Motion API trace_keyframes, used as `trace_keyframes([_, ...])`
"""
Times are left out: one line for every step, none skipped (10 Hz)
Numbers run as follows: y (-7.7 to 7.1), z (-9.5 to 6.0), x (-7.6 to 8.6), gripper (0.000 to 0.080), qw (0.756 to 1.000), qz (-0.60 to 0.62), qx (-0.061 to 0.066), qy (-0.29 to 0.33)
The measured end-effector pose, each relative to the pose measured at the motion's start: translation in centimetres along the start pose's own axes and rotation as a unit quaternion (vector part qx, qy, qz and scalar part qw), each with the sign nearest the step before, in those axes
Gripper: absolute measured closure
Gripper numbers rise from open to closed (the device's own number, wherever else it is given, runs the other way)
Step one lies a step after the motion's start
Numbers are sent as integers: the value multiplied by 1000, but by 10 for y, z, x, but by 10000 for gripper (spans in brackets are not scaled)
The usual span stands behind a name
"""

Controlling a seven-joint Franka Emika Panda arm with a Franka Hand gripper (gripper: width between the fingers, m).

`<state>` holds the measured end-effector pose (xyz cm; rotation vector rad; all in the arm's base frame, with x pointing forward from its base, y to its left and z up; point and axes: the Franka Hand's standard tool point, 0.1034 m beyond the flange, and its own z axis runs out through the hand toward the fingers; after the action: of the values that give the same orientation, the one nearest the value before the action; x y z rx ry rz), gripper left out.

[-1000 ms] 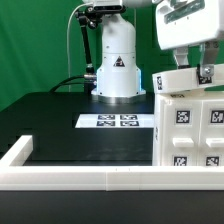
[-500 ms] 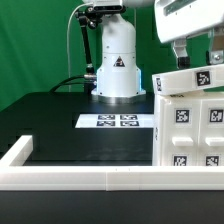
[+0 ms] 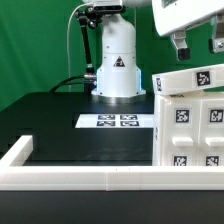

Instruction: Assemble cabinet

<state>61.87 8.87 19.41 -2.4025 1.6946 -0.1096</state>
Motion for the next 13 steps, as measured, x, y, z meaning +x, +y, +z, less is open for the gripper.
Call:
trace_keyframes([-5, -2, -3, 3, 997, -74, 1, 2])
trace_keyframes([-6, -2, -5, 3, 993, -115, 3, 3])
trace_keyframes([-6, -2, -6, 3, 984, -178, 2, 4])
trace_keyframes([-7, -2, -7, 3, 973, -232, 2, 4])
trace_keyframes([-7, -2, -8, 3, 972, -233, 8, 2])
trace_keyframes([-7, -2, -7, 3, 960, -280, 7, 3])
trace_keyframes([-7, -1, -7, 3, 955, -298, 6, 3])
trace_keyframes([-7, -1, -6, 3, 936, -353, 6, 5])
trace_keyframes([-9, -2, -6, 3, 910, -414, 6, 12])
trace_keyframes([-10, -2, -7, 3, 886, -463, 8, 16])
trace_keyframes([-9, 0, -7, 3, 859, -512, 7, 17])
trace_keyframes([-8, 1, -7, 3, 835, -549, 5, 17])
trace_keyframes([-8, 2, -7, 3, 802, -597, -1, 19])
